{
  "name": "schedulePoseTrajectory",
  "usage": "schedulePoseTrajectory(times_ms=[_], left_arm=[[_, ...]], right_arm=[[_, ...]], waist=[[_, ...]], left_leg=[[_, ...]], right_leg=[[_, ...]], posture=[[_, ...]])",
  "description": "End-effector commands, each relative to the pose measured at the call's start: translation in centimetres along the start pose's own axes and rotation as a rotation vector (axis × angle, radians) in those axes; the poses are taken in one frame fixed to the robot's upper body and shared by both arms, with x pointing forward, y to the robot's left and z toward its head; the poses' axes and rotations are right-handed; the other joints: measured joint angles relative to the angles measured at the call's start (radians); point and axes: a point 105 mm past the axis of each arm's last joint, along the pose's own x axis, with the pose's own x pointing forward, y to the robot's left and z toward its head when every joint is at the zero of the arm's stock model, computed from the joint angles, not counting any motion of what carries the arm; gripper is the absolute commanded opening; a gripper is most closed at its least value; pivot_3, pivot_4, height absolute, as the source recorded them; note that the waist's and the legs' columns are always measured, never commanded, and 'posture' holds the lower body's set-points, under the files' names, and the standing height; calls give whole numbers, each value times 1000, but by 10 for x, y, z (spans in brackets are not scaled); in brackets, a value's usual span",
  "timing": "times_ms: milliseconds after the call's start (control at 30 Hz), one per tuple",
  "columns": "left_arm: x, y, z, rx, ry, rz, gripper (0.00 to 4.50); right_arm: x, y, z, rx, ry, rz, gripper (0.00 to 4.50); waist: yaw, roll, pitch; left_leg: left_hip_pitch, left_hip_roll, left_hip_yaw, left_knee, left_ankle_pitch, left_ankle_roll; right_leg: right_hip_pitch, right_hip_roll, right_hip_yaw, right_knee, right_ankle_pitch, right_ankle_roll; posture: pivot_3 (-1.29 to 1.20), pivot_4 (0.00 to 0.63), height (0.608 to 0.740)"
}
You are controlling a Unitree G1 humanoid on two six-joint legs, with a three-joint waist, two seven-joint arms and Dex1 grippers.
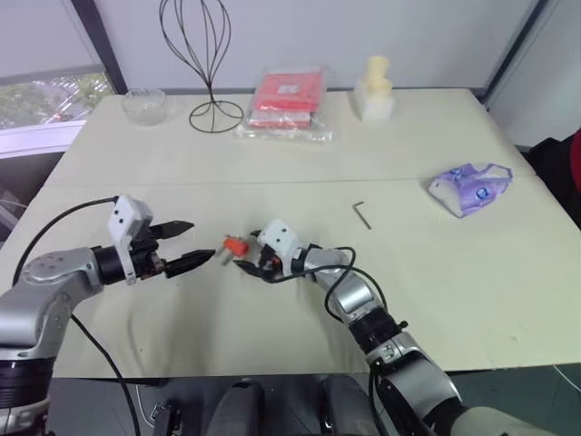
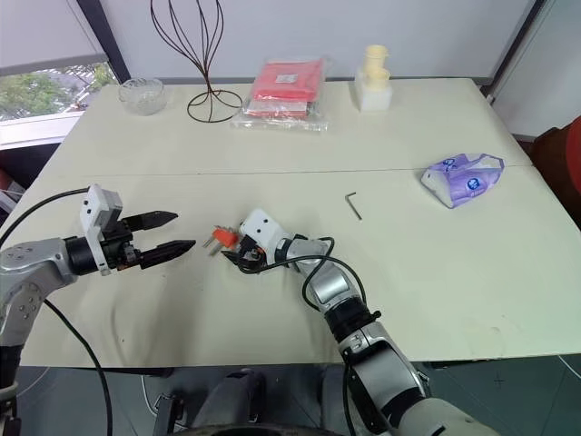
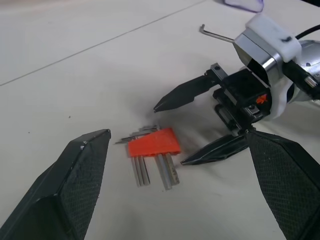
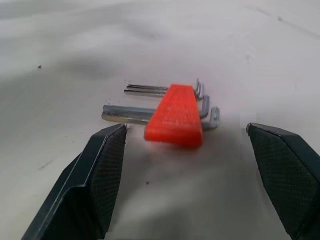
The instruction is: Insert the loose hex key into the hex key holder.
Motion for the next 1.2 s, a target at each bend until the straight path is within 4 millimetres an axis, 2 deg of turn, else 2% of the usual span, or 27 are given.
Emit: schedulePoseTrajectory(times_ms=[33, 267, 367, 467, 533, 767, 967, 1033, 1100, 1200], left_arm=[[-4, 4, 6, 90, 29, 2, 4500], [-4, 7, 8, 87, 18, 5, 4500], [-5, 5, 6, 83, 23, 4, 4500], [-6, 4, 5, 86, 35, 1, 4500], [-8, 4, 3, 93, 51, 1, 4500], [-11, 7, 0, 107, 77, 6, 4500], [-9, 6, 0, 102, 78, -30, 4500], [-7, 7, 6, 95, 61, -48, 4500], [-2, 12, 20, 89, 19, -82, 4500], [6, 17, 40, 88, -27, -139, 4500]], right_arm=[[2, 12, -10, 74, 40, 30, 3954], [10, 18, -11, 22, 80, 55, 3954], [13, 21, -11, 4, 95, 64, 3215], [16, 24, -10, -8, 103, 78, 1763], [16, 23, -10, -8, 106, 71, 1012], [12, 17, -8, -35, 92, 43, 1019], [-18, -12, 42, -401, -106, -36, 1019], [-33, -27, 59, -610, -136, -89, 1019], [-56, -49, 85, -881, -176, -167, 1019], [-79, -64, 107, -1160, -220, -216, 1019]], waist=[[0, 0, 0], [-5, 0, 0], [-13, 0, 0], [-23, 0, 0], [-26, 0, 0], [-26, 0, 0], [-15, 0, 1], [-11, -1, 2], [-4, 0, 5], [1, -1, 8]], left_leg=[[0, 0, 0, 0, 0, 0], [0, 0, 0, 0, 0, 0], [0, 1, 0, -1, 0, 0], [0, 1, 0, -2, 0, 0], [0, 1, 0, -2, 0, 0], [0, 2, 1, -3, 0, 0], [-3, 0, 1, -2, 0, 0], [-3, -1, 1, -1, 0, 0], [-3, -1, 1, -1, 0, 0], [-9, -5, 1, 2, 1, -1]], right_leg=[[0, 0, 0, 0, 0, 0], [0, 0, 0, 0, 0, 0], [-1, 1, 0, 0, 0, 0], [-1, 1, 0, 0, 0, 0], [-2, 1, 0, 0, 0, 0], [-2, 1, 0, 0, 0, 0], [-4, 0, 0, 0, 0, 0], [-4, 0, 0, 0, 0, 0], [-4, 0, 0, 0, 0, 0], [-9, 1, -2, 0, 0, 0]], posture=[[0, 150, 740], [0, 150, 740], [0, 150, 740], [0, 150, 740], [0, 150, 740], [0, 150, 740], [0, 150, 740], [0, 150, 740], [0, 150, 740], [0, 150, 740]])
